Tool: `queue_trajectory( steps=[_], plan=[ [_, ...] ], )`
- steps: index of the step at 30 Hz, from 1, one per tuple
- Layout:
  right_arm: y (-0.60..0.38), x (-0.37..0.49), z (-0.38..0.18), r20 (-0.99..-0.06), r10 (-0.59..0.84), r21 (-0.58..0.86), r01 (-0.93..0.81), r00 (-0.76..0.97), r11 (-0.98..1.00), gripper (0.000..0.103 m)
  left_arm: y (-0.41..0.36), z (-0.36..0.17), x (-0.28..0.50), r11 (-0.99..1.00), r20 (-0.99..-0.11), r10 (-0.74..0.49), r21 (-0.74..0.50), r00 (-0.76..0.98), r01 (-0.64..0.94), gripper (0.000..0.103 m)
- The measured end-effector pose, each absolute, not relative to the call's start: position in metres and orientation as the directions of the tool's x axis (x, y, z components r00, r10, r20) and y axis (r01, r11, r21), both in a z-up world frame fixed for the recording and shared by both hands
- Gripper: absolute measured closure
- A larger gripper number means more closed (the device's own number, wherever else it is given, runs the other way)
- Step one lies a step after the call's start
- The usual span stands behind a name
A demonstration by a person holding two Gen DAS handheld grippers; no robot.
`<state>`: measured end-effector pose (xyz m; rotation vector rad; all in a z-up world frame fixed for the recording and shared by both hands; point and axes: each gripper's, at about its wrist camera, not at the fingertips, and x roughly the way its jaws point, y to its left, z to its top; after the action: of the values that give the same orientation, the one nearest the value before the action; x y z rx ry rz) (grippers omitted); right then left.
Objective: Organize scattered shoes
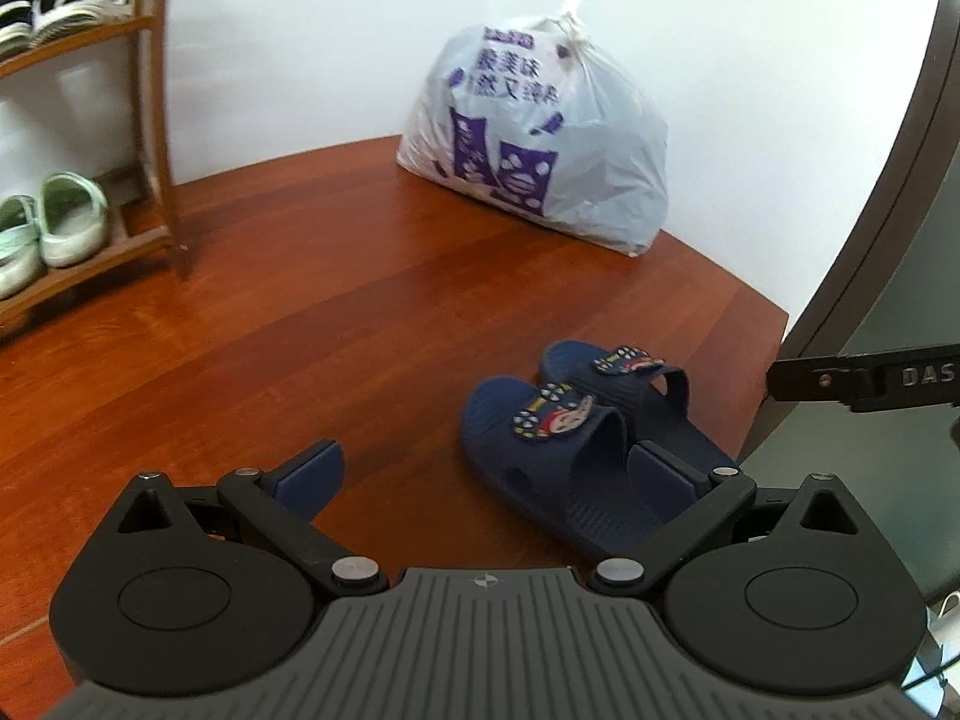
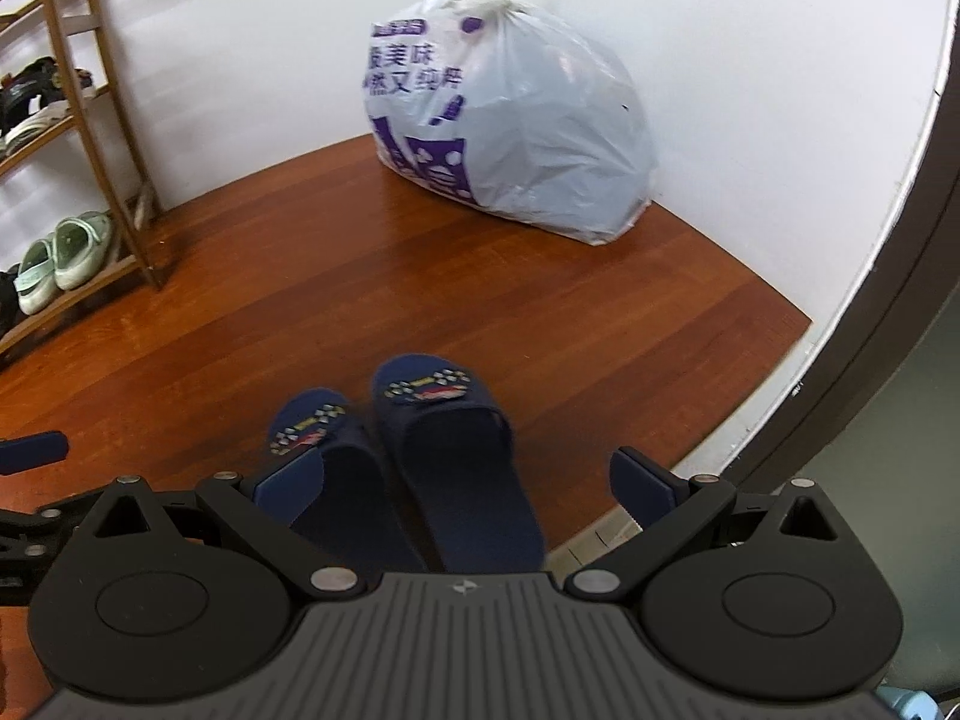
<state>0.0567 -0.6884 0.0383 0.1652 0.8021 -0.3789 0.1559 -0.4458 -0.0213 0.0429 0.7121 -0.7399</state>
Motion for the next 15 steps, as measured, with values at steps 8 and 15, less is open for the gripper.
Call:
queue_trajectory(
  steps=[8,15],
  plan=[
    [-0.704,0.038,0.031,-0.738,-0.289,0.007,0.434,0.61,0.901,0.001,-0.483,-0.047,0.162,0.753,-0.653,-0.57,-0.174,0.498,0.634,0.018],
    [-0.714,0.023,0.025,-0.744,-0.303,0.015,0.468,0.596,0.884,0.001,-0.503,-0.068,0.172,0.763,-0.691,-0.543,-0.169,0.477,0.624,0.033]
  ],
)
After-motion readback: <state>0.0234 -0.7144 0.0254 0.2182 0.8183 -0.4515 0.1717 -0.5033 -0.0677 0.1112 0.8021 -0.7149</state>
